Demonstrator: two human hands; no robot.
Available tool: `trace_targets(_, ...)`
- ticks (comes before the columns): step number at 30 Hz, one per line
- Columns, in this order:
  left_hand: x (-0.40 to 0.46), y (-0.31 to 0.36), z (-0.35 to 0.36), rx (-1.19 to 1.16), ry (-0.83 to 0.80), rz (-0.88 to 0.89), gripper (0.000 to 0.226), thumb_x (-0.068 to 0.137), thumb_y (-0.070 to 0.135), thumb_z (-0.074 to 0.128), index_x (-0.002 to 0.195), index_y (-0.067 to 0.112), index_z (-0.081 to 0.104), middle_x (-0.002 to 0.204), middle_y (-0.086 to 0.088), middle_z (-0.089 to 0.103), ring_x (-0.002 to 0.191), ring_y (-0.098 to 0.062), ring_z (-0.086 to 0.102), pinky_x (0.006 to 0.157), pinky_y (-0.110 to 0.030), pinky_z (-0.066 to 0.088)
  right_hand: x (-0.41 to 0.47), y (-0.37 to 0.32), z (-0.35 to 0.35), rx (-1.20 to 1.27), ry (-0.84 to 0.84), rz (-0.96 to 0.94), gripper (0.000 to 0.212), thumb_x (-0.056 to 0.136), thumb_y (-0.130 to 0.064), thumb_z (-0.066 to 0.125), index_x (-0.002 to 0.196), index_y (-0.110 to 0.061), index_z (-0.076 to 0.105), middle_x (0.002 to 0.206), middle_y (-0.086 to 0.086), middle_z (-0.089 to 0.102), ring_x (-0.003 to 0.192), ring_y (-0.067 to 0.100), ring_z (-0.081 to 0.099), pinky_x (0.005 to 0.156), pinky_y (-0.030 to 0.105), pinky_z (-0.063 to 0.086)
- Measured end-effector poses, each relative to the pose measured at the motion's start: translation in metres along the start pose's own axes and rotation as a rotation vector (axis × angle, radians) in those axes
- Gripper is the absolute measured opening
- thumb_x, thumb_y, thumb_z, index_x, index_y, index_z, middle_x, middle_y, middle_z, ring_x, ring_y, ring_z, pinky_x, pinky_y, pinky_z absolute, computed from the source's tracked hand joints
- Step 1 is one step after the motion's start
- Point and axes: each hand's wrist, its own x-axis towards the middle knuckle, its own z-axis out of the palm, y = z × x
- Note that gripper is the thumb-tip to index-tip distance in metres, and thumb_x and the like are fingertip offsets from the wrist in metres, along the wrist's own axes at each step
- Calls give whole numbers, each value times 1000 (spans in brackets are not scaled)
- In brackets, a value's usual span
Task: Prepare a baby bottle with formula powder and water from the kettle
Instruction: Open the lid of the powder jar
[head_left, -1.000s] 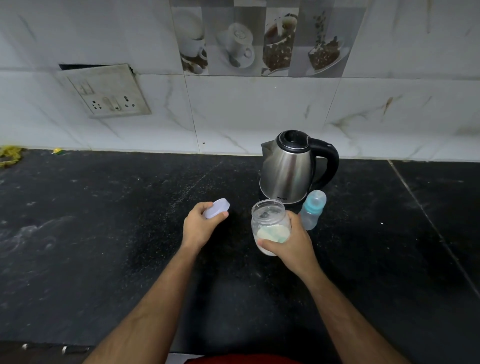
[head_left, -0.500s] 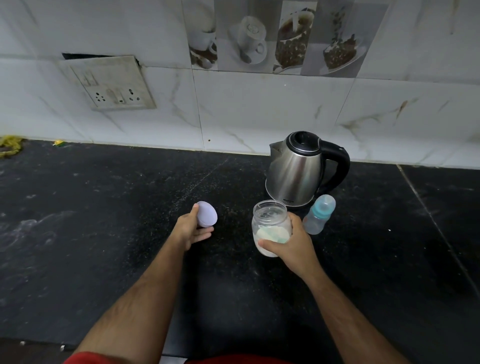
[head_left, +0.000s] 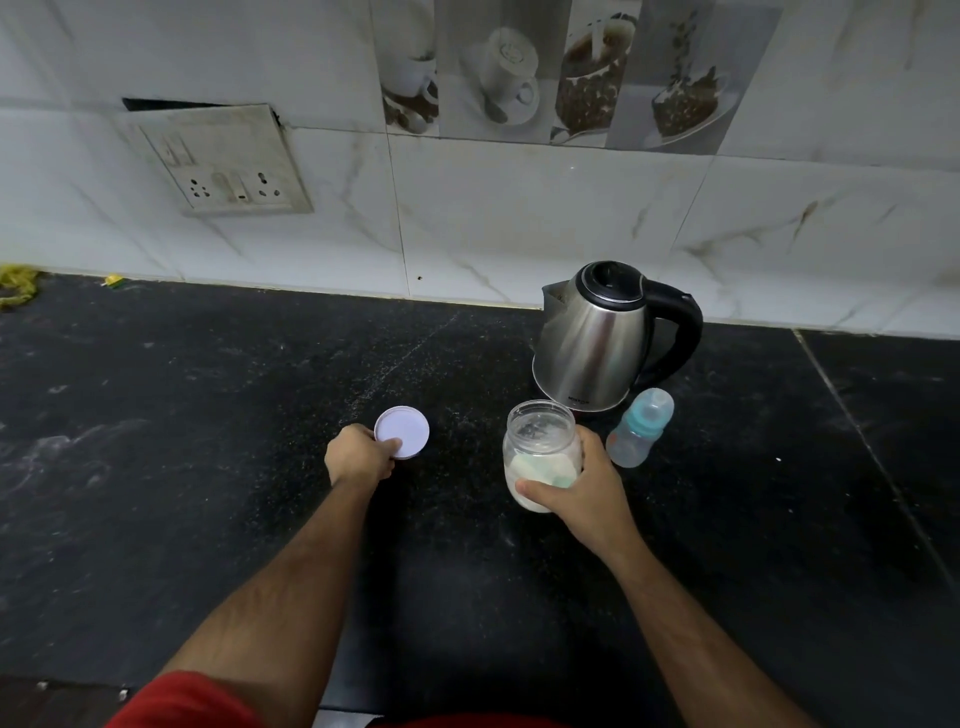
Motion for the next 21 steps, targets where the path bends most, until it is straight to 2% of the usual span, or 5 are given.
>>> trace_targets(6,1,-8,5,28,60,-9,29,78,28,80,97,14,63,70,-6,73,58,-20,72,77,-39,61,-4,2,0,-36,26,-10,82,52,-39,89,122,-38,47,122,-11,60,111,8,58,94,30,49)
trace_targets(10,-12,-15,2,34,170,95,48,78,33,79,117,11,63,108,-8,70,98,-30,68,91,-41,53,-4,1,3,-87,59,-16,82,55,-33,91,127,-30,51,115,-13,60,108,9,57,89,27,46)
trace_targets(13,-34,-14,-1,-7,219,252,29,84,25,74,109,10,68,103,-6,71,98,-27,66,85,-33,48,1,-2,13,-99,26,-6,80,58,-25,91,127,-23,51,113,-11,58,106,11,56,86,26,43)
trace_targets(17,-54,-14,7,-170,17,320,25,85,26,73,107,15,71,87,3,74,79,-17,70,84,-31,55,13,-6,37,-88,-21,17,77,58,-18,91,122,-22,50,114,-8,58,106,13,58,86,25,43)
trace_targets(21,-67,-9,12,-276,-161,359,30,89,17,72,118,12,69,106,0,73,81,-11,70,83,-35,60,27,-12,63,-107,-35,12,79,57,-18,91,125,-16,50,116,-6,56,104,10,54,84,21,38)
